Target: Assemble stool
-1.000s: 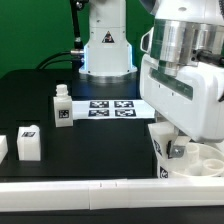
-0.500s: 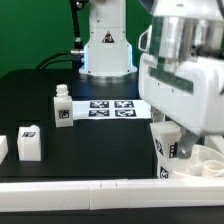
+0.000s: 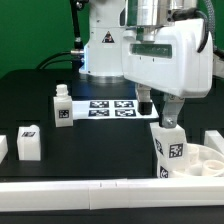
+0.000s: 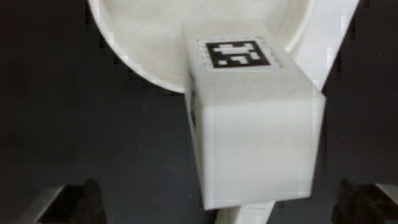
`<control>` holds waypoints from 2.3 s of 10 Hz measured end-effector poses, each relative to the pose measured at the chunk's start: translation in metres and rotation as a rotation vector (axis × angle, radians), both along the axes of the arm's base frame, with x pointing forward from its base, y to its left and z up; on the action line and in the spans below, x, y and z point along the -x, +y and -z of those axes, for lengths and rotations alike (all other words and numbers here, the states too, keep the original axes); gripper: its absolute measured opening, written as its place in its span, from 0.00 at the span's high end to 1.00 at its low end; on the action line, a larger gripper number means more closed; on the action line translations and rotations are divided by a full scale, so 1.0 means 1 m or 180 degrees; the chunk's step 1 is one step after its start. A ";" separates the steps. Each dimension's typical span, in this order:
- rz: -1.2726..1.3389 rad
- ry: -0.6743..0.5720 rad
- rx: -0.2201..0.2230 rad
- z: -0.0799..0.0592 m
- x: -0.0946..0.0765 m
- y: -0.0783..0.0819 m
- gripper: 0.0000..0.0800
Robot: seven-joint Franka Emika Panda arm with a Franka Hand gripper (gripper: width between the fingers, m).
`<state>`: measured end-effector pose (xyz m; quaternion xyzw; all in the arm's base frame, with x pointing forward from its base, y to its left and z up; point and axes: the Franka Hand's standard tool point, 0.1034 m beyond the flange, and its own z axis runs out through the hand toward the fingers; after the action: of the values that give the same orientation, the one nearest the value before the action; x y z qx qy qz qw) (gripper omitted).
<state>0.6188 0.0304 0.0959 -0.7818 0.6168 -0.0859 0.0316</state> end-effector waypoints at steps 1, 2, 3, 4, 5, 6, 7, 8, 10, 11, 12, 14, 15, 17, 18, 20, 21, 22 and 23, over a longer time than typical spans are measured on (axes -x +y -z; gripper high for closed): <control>-0.0001 0.0001 0.0000 0.000 0.000 0.000 0.19; -0.0085 -0.0012 0.0013 -0.001 0.001 -0.002 0.19; -0.0360 -0.0096 0.0054 -0.002 0.008 -0.017 0.19; -0.0515 -0.0172 0.0060 -0.003 0.018 -0.040 0.19; -0.0553 -0.0181 0.0033 -0.003 0.024 -0.057 0.19; -0.0707 -0.0167 0.0069 -0.003 0.026 -0.067 0.19; -0.0824 -0.0154 0.0093 -0.002 0.027 -0.074 0.19; -0.1096 -0.0134 0.0161 -0.001 0.027 -0.073 0.19; -0.1524 -0.0107 0.0253 -0.001 0.028 -0.075 0.19; -0.1701 -0.0090 0.0285 0.000 0.028 -0.077 0.19; -0.2091 0.0028 0.0224 0.004 0.035 -0.092 0.19; -0.2323 0.0125 0.0134 0.009 0.040 -0.109 0.19; -0.2515 0.0115 0.0214 0.016 0.045 -0.103 0.19; -0.2845 0.0135 0.0279 0.015 0.045 -0.106 0.19; -0.3253 0.0193 0.0308 0.016 0.047 -0.107 0.19; -0.4432 0.0469 0.0193 0.022 0.044 -0.121 0.19; -0.4824 0.0510 0.0222 0.025 0.047 -0.129 0.19; -0.4964 0.0444 0.0205 0.026 0.051 -0.143 0.19; -0.5136 0.0515 0.0251 0.026 0.051 -0.147 0.19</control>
Offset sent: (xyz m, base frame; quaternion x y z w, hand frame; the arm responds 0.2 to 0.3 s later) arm -0.0364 -0.0452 0.0031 0.1014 -0.0783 -0.1035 0.9864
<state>0.5675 -0.1163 0.0700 -0.9901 -0.1399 -0.0016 0.0116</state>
